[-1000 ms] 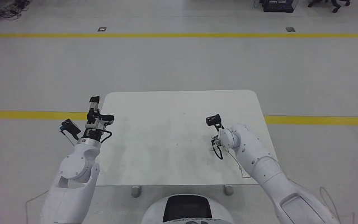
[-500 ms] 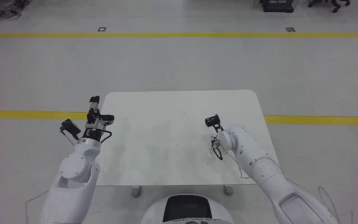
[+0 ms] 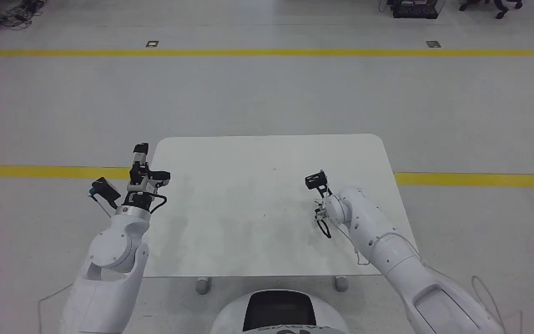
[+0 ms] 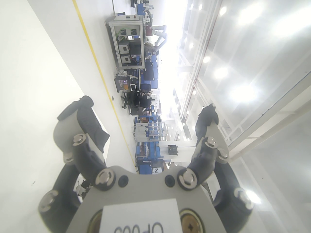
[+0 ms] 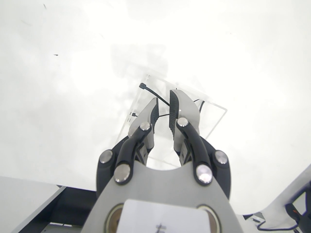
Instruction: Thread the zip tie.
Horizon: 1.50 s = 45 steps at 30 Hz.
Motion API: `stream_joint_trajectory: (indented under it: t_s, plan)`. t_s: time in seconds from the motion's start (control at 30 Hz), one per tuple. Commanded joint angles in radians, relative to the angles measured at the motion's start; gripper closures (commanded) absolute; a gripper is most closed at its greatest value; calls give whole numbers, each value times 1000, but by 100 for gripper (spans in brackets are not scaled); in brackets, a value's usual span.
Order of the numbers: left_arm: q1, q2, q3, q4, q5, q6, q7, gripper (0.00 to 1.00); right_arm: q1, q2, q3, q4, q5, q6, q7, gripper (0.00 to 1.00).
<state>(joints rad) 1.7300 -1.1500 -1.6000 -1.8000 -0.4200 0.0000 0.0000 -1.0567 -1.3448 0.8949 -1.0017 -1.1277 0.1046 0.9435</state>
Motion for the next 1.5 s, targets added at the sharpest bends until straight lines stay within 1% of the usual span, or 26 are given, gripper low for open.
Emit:
stream_joint_trajectory:
  t_s: [0.0,0.03,0.07,0.3,0.43,0.57,0.67,0.93,1.07,1.23,1.33,1.47]
  plan:
    - [0,0,0,0,0,0,0,0,2,-2,-2,6,0,0,-2,96]
    - [0,0,0,0,0,0,0,0,4,-3,-3,10,0,0,-5,99]
    - [0,0,0,0,0,0,0,0,5,-4,-4,14,0,-1,-6,100]
    - [0,0,0,0,0,0,0,0,16,-12,-8,37,0,-2,-13,100]
    - [0,0,0,0,0,0,0,0,14,-12,-4,27,-5,-3,-14,100]
    - [0,0,0,0,0,0,0,0,1,-6,11,-6,-13,-8,-8,100]
    - [0,0,0,0,0,0,0,0,-17,2,31,-46,-19,-18,3,100]
    - [0,0,0,0,0,0,0,0,-79,30,100,-169,-35,-49,40,100]
    - [0,0,0,0,0,0,0,0,-106,43,146,-222,-14,-69,50,100]
    - [0,0,0,0,0,0,0,0,-139,64,242,-271,83,-151,65,100]
    - [0,0,0,0,0,0,0,0,-153,79,315,-281,183,-244,87,100]
    - [0,0,0,0,0,0,0,0,-159,98,397,-268,304,-365,128,100]
